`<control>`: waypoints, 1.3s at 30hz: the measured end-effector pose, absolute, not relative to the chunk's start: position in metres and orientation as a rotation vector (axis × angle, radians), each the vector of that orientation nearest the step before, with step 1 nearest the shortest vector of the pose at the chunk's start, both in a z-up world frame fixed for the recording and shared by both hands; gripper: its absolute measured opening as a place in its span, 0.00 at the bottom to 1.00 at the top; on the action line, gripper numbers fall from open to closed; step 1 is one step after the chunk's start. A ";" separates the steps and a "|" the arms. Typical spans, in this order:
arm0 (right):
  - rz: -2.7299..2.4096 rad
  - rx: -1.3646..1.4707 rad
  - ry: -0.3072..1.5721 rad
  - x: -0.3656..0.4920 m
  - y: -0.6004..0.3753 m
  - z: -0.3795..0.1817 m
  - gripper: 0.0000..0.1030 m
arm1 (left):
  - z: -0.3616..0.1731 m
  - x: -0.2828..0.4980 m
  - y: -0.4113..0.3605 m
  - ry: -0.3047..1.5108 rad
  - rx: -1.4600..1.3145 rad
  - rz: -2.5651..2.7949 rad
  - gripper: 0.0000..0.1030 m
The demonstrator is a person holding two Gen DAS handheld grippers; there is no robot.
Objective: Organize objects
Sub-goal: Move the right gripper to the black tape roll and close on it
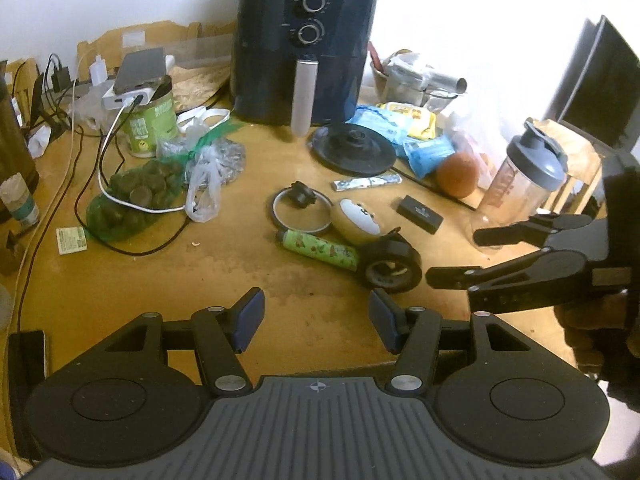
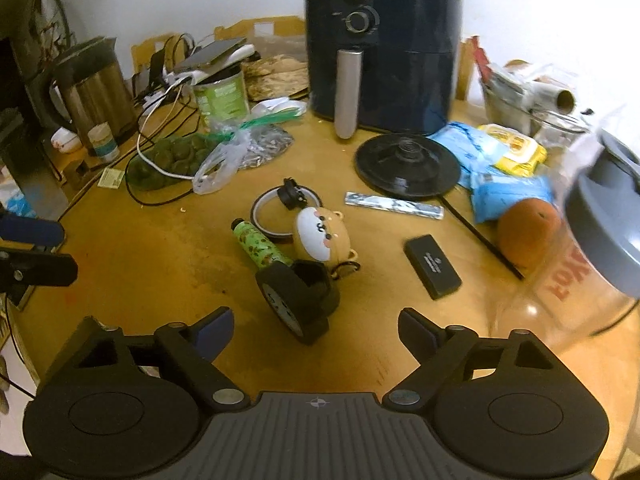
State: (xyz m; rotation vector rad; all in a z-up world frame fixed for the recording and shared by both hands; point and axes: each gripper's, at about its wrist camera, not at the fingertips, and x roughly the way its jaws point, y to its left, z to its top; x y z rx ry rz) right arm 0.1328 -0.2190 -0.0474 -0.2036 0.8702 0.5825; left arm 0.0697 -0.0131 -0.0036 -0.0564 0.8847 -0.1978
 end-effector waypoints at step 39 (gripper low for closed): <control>0.622 -0.319 0.940 0.133 -0.174 -0.070 0.19 | -0.029 0.094 0.005 0.995 -0.183 -0.305 0.55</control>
